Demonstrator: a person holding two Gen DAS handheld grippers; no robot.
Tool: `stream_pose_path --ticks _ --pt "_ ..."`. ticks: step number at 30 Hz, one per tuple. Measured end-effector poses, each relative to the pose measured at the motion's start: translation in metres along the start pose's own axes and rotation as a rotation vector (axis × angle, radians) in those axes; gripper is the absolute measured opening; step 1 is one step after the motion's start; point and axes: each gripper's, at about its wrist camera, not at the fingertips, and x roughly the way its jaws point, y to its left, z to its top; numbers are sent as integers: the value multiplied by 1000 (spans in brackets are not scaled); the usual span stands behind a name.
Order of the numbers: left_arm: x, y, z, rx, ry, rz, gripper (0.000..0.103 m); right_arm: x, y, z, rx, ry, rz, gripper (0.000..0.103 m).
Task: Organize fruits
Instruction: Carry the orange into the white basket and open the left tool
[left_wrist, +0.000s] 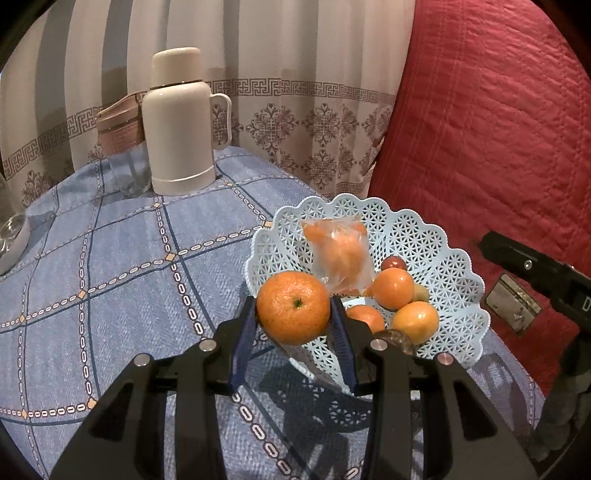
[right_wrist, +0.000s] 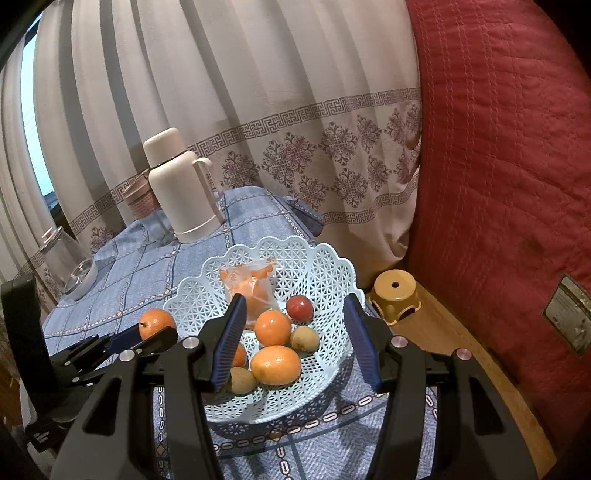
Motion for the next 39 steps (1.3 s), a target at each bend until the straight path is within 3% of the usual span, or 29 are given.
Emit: stream_pose_path --ticks 17,29,32,36,39 --pt "4 -19 -1 56 -1 -37 40 0 0 -1 3 -2 -2 56" --pt "11 -14 -5 35 21 -54 40 0 -1 -2 4 -1 -3 56" --pt "11 -13 -4 30 20 -63 40 0 -2 -3 10 -2 -8 63" --pt "9 -11 -4 20 22 -83 49 -3 -2 -4 15 -8 -11 65" --pt "6 -13 -5 28 13 -88 58 -4 -3 -5 23 -13 -14 73"
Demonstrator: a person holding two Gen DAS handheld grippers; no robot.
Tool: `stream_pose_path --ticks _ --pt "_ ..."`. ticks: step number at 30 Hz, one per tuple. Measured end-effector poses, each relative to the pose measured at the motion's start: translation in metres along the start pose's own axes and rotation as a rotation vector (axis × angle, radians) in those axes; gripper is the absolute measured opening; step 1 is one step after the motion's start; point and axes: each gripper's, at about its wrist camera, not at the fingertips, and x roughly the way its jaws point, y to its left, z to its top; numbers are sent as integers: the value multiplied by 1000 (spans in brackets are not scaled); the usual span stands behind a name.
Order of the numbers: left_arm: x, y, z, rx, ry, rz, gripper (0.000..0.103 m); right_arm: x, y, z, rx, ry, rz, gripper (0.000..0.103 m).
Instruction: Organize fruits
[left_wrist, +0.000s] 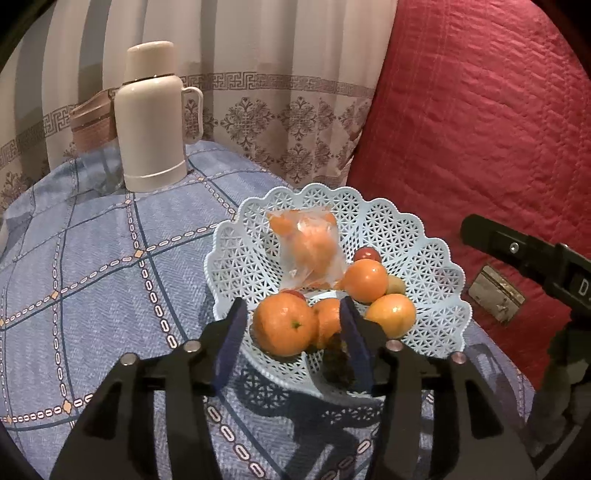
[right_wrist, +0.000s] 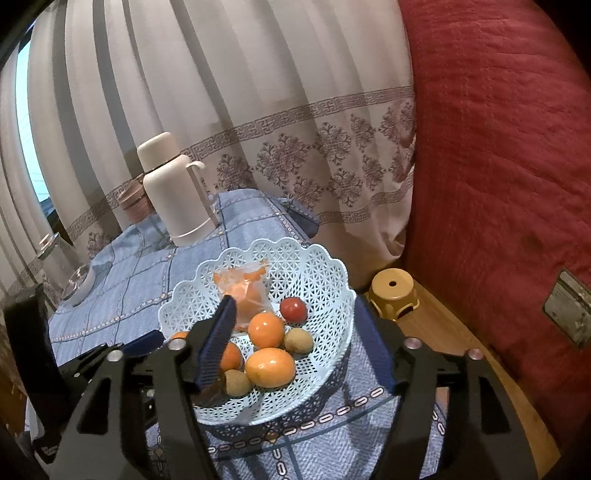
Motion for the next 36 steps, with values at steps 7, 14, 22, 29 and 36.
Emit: stream_pose_path --ticks 7,14,22,29,36 --pt "-12 -8 3 39 -43 28 78 -1 -5 4 32 -8 -13 90" --pt "-21 -7 7 55 -59 80 91 -2 -9 7 57 -8 -26 99" --pt "-36 -7 10 63 -95 141 94 -4 -11 9 41 -23 -95 100" --pt "-44 0 12 38 -110 193 97 -9 -8 9 -33 -30 -156 100" --pt "-53 7 12 22 -120 259 98 -9 8 0 -180 10 -181 100"
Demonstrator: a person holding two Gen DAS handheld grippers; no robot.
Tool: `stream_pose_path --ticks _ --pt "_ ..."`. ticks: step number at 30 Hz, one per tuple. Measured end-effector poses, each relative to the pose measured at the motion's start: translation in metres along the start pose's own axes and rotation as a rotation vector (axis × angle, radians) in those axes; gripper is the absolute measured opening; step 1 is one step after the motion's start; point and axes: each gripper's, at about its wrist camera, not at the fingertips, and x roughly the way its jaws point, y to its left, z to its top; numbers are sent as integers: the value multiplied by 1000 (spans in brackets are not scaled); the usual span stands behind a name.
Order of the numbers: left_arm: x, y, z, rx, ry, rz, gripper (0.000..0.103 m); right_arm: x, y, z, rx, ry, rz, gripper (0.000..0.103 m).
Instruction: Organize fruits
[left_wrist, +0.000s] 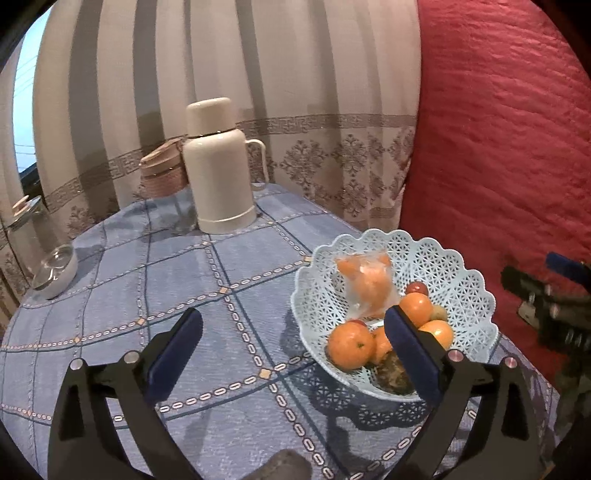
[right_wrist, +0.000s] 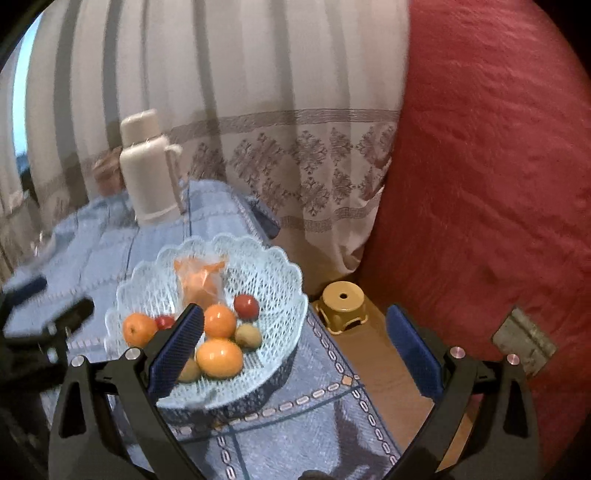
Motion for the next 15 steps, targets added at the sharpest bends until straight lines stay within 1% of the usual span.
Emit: stream_pose_path --ticks 4,6,9,12,15 --pt "-5 4 1 -9 -4 29 98 0 17 -8 -81 43 54 100" --pt "-7 3 1 -2 -9 51 98 -3 29 -12 -149 50 66 100" --pt "-9 3 1 10 -13 78 98 -6 44 -16 -215 47 67 100" --pt "-12 4 1 18 -19 94 98 -7 52 -19 -237 46 62 100" --pt "-14 4 1 26 -25 105 98 -7 52 -19 -218 45 62 100"
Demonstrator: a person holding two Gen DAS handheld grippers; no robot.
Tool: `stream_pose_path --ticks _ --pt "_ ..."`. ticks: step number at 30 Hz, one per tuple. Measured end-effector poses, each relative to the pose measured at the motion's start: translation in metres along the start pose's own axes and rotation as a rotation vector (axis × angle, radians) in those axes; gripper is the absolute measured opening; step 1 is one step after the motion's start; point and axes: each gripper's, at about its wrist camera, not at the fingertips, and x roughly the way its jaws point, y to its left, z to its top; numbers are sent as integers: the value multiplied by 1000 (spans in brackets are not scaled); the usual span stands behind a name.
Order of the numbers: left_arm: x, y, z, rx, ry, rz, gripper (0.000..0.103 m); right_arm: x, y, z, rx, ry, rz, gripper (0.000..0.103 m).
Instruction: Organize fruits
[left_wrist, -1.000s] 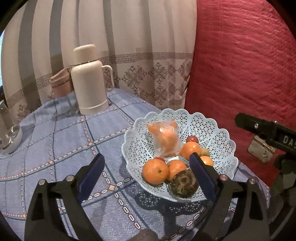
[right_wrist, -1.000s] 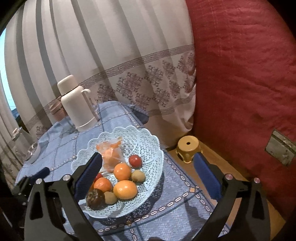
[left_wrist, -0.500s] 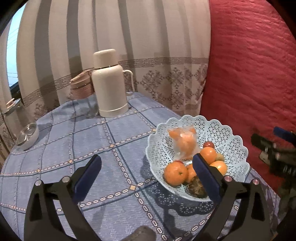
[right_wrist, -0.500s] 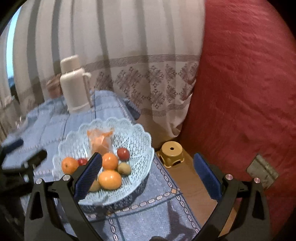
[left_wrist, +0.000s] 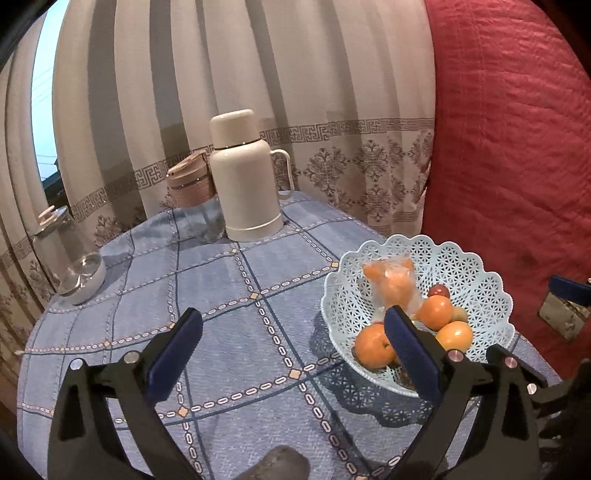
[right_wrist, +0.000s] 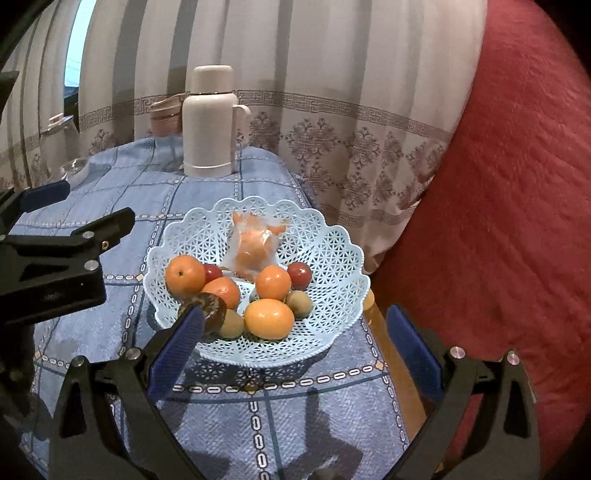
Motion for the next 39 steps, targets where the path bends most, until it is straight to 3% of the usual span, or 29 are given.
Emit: stream_pose_path --ticks 7,39 --pt "-1 -4 0 25 2 22 98 -1 -8 1 48 -14 -17 100" --pt "10 -16 -1 68 11 36 98 14 -7 -5 37 9 -52 100"
